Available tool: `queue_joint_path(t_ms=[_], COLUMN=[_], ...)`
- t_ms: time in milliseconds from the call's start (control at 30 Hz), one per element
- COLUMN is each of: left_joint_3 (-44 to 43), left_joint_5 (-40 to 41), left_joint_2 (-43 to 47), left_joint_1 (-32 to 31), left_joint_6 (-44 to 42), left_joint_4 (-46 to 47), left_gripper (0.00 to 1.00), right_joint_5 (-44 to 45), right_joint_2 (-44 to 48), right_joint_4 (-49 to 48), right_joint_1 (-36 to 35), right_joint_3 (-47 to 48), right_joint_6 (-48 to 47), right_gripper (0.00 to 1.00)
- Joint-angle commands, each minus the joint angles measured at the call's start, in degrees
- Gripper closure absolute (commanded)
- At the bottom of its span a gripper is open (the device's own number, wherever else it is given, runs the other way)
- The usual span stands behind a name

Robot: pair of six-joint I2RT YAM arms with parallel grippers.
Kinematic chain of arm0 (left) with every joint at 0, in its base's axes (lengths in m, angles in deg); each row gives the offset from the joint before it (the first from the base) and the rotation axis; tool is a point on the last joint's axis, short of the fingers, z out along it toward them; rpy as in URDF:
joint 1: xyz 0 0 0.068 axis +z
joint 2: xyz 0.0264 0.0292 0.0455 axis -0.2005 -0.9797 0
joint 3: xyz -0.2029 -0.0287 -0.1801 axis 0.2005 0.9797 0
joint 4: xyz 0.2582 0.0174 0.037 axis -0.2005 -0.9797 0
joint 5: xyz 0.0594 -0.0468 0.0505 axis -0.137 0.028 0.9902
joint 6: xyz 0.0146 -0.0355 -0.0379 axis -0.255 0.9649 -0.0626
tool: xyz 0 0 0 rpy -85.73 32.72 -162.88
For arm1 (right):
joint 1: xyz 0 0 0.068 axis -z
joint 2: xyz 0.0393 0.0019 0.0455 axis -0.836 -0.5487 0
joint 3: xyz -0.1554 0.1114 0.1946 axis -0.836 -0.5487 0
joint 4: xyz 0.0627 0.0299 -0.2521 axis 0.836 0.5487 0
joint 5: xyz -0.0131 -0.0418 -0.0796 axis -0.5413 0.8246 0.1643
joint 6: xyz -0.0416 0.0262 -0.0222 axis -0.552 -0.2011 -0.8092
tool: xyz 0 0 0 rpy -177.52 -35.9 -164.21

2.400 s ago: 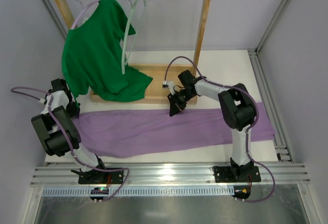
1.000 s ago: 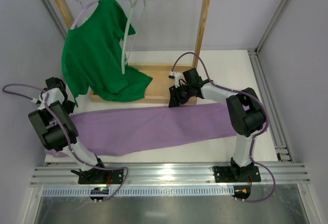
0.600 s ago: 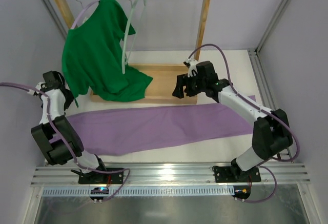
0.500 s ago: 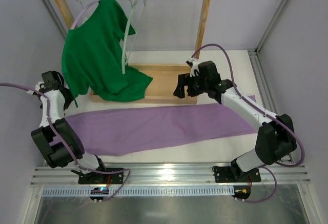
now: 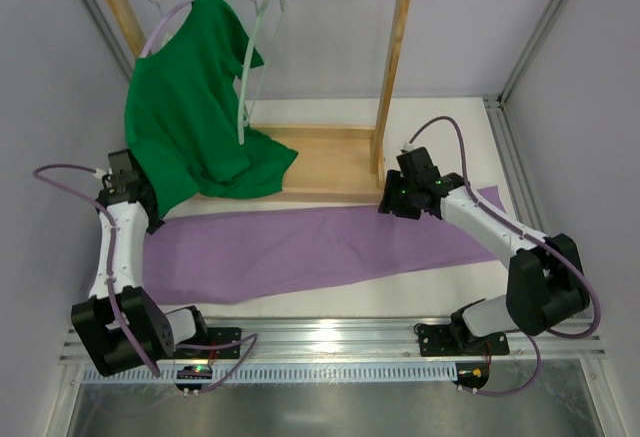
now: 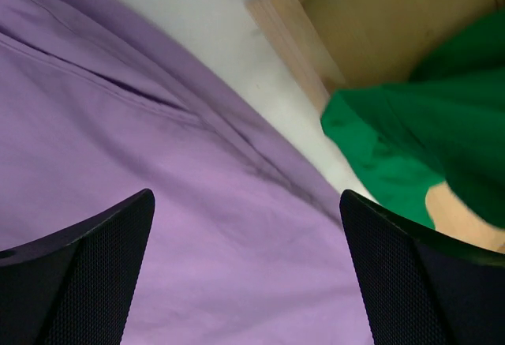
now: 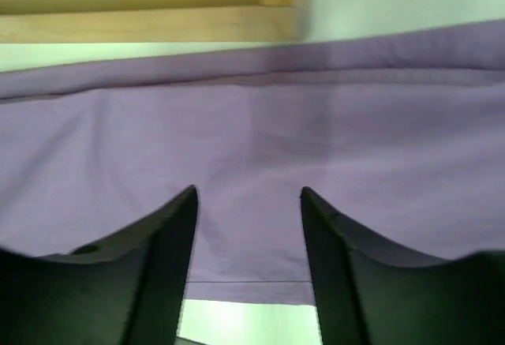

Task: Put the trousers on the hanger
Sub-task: Fold the trousers

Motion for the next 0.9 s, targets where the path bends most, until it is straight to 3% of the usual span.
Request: queue_joint_path(t_ms=[0,100,333,533,733,867], left_joint_3=[3.6,4.5,8.3,11.3,12.6,12.1], left_joint_5=[-2.8,-1.7,1.3,7.9,4.5,1.0], left_joint_2=[4.1,6.5,8.0,4.2,-3.5,-12.1], left_joint_1=[-4.4,-4.5,-4.5,-3.8,3.8,9.8], left_joint_6=[-1.0,0.0,5.8,9.9,10.7,10.5], left_joint_4=[2.6,2.0,1.9,1.2,1.9,3.3], left_gripper=[0.0,0.0,0.0,0.0,0.0,0.0], right_joint_5=[4.8,5.1,8.4,10.4,17.6,17.5], right_joint_2=[5.7,7.5,5.4,1.8,1.3,1.3], right_joint_4=[0.7,0.3,-1.5,-0.2,1.9,1.4], right_joint_1=[4.3,10.0,23.1,32.6,37.3,42.1], right_joint_3=[-2.7,-5.8,-12.8,-17.1,-20.1,-21.7], right_joint_6=[5.4,7.7,14.4,21.9,26.5,26.4], right_gripper=[0.49,0.57,0.6,0.64,0.58,0.58])
